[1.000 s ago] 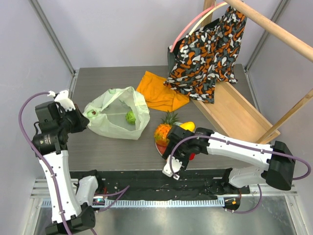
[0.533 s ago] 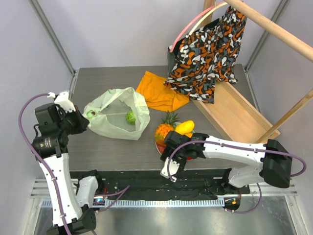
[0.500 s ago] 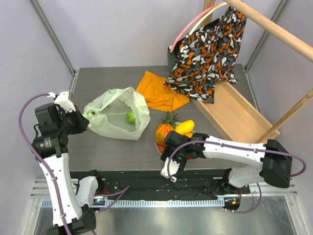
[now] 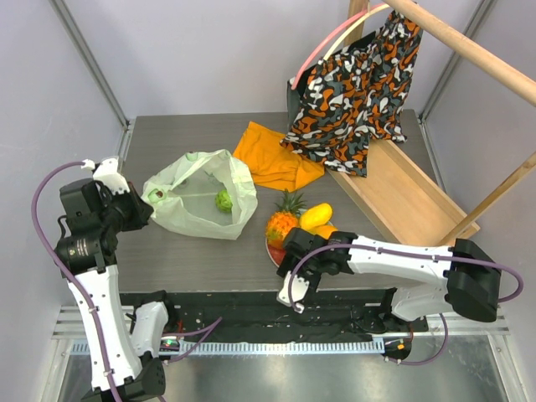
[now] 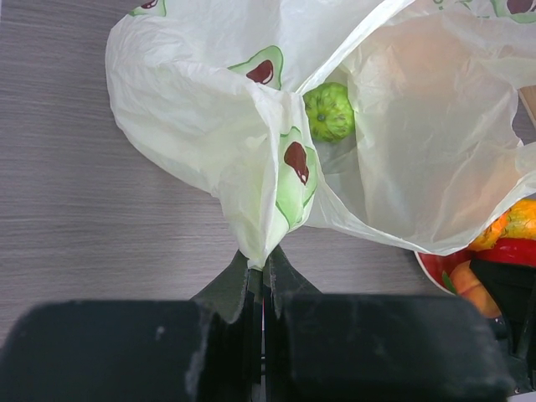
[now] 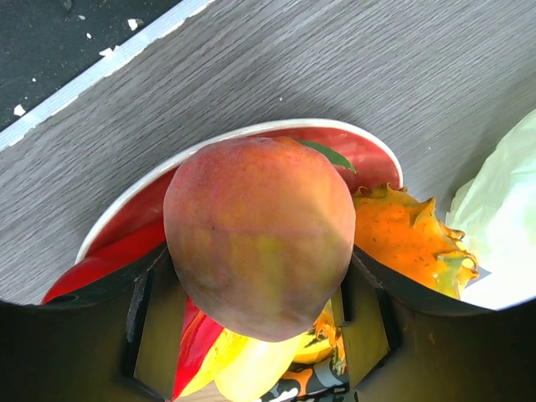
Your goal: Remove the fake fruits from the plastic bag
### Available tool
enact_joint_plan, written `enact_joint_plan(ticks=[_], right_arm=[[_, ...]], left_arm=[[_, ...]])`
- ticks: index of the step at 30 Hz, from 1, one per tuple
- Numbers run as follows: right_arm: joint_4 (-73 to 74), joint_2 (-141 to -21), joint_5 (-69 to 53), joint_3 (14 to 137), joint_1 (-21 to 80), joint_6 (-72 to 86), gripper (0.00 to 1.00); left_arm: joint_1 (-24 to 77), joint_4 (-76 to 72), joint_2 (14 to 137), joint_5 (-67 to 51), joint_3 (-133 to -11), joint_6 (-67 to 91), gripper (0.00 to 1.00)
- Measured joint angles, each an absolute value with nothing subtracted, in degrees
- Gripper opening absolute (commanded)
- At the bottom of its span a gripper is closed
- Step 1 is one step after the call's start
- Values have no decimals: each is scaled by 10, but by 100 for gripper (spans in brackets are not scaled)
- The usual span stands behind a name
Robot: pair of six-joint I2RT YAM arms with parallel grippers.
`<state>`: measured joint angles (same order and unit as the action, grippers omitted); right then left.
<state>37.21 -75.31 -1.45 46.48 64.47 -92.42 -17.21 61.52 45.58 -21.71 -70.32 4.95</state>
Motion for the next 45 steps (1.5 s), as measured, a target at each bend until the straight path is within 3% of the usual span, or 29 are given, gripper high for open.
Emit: enact_joint_plan(ticks=[4,10,12,29,37,45], right_arm=[[368,-741,-13,458,645,-927,72],[360,-707,-11,455,645,-927,77],[356,-698,-11,453,645,-926,85],[387,-662,3,479,646,-907,86],[353,-643,-48,628,644,-792,80],[138,-772,-102,768,644,-507,57]], left_arm=[[-172,615,456,-221,-703,49,0],[-172,615,460,-225,-703,50,0],[-172,615,462,-226,-703,51,0],[-172,616,472,-237,-703,40,0],[-172,666,457,-291,-708,-18,0],[-172,741,432,-351,-758,-53,0]])
